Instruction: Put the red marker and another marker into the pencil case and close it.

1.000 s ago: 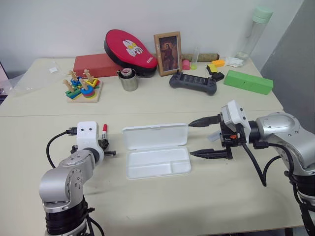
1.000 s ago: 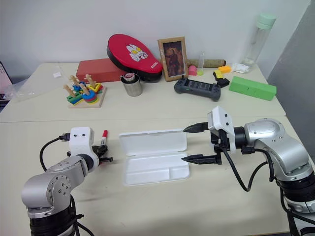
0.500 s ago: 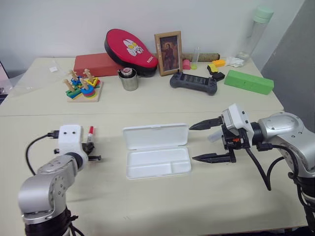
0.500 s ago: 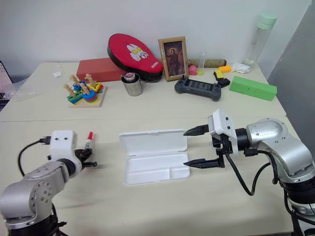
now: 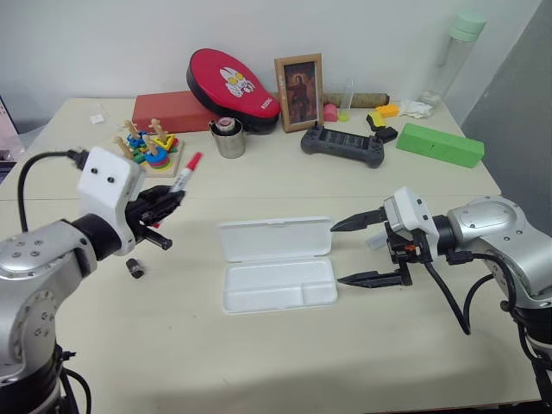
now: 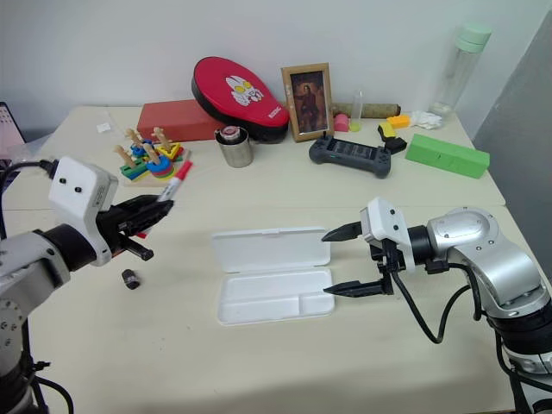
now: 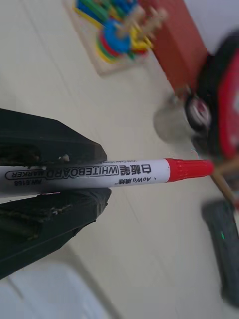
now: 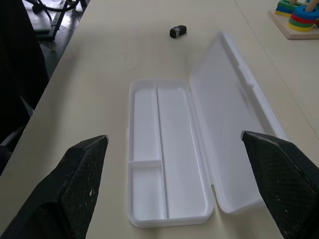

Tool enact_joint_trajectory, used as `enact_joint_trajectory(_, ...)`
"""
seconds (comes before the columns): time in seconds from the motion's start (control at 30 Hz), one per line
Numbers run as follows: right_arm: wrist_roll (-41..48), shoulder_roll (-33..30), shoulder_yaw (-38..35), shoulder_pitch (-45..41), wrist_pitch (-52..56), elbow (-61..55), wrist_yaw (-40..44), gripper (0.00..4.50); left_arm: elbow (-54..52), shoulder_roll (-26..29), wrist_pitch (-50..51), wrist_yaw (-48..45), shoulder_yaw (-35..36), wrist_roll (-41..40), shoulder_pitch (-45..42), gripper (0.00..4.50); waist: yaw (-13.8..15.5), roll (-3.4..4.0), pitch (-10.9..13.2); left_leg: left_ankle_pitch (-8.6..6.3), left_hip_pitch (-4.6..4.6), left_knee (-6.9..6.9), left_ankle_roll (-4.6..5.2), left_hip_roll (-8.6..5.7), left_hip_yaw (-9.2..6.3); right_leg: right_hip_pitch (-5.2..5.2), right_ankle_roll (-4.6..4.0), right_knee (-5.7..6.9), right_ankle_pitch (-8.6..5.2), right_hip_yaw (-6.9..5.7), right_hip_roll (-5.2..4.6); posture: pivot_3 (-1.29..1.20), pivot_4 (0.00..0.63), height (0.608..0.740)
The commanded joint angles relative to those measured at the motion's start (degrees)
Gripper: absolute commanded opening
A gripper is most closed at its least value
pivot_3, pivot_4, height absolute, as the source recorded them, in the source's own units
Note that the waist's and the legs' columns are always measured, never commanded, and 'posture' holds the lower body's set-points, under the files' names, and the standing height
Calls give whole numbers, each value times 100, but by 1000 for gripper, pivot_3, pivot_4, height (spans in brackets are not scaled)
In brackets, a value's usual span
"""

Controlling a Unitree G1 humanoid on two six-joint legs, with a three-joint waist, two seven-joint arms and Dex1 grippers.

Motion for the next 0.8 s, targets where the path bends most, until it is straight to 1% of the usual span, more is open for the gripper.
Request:
enact_joint_trajectory(0.03, -33, -58, -42, -27, -89, -130, 14, 4500, -70, 355, -746, -785, -289, -242, -123, 402, 0, 3, 2, 0, 0, -1, 0, 0, 0, 0, 0, -1, 0, 0, 0, 0, 150, 740)
enact_joint_trajectory(0.17, -92, -140, -102, 74, -74, -164, 19, 4500, -241, 541, -1006, -1399, -511, -693, -120, 402, 0, 1, 3, 0, -1, 0, 0, 0, 1, 0, 0, -2, 0, 0, 0, 0, 150, 740)
enact_joint_trajectory(0.27, -133, -223, -134, 140, -133, -149, 55, 4500, -328, 789, -1367, -1915, -749, -686, 188, 402, 0, 3, 4, 0, -2, -1, 1, 1, 1, -1, 0, -4, 0, 1, 0, 0, 150, 740)
enact_joint_trajectory(0.33, -154, -266, -145, 174, -201, -129, 72, 4500, -217, 861, -1751, -2105, -1015, -456, 323, 402, -2, 6, 6, 0, -2, -1, 1, 1, 3, -1, 0, -6, 0, 2, 0, 0, 150, 740)
enact_joint_trajectory(0.43, -176, -295, -166, 187, -277, -74, 79, 4500, 70, 953, -2463, -2268, -1618, 196, 418, 402, 0, 6, 6, 0, -2, 0, 1, 1, 2, -2, 0, -2, 0, 2, 1, 0, 150, 740)
enact_joint_trajectory(0.53, -179, -319, -186, 212, -337, -34, 98, 4500, 234, 1008, -2942, -2422, -1986, 570, 467, 402, 1, 6, 6, 0, -2, 1, 1, 0, 3, -1, 0, -2, 0, 2, 1, 0, 150, 740)
enact_joint_trajectory(0.63, -171, -346, -210, 259, -389, -24, 116, 4500, 466, 940, -3373, -2447, -2446, 1008, 365, 402, 2, 6, 6, 0, -3, 0, 1, 1, 4, -2, 0, -3, 0, 2, 1, 0, 150, 740)
enact_joint_trajectory(0.8, -160, -357, -225, 299, -429, -18, 125, 4500, 838, 682, -3693, -2371, -3242, 1611, 59, 402, 4, 6, 7, 0, -5, 1, 1, 0, 4, -1, 0, -4, 0, 2, 1, 0, 150, 740)
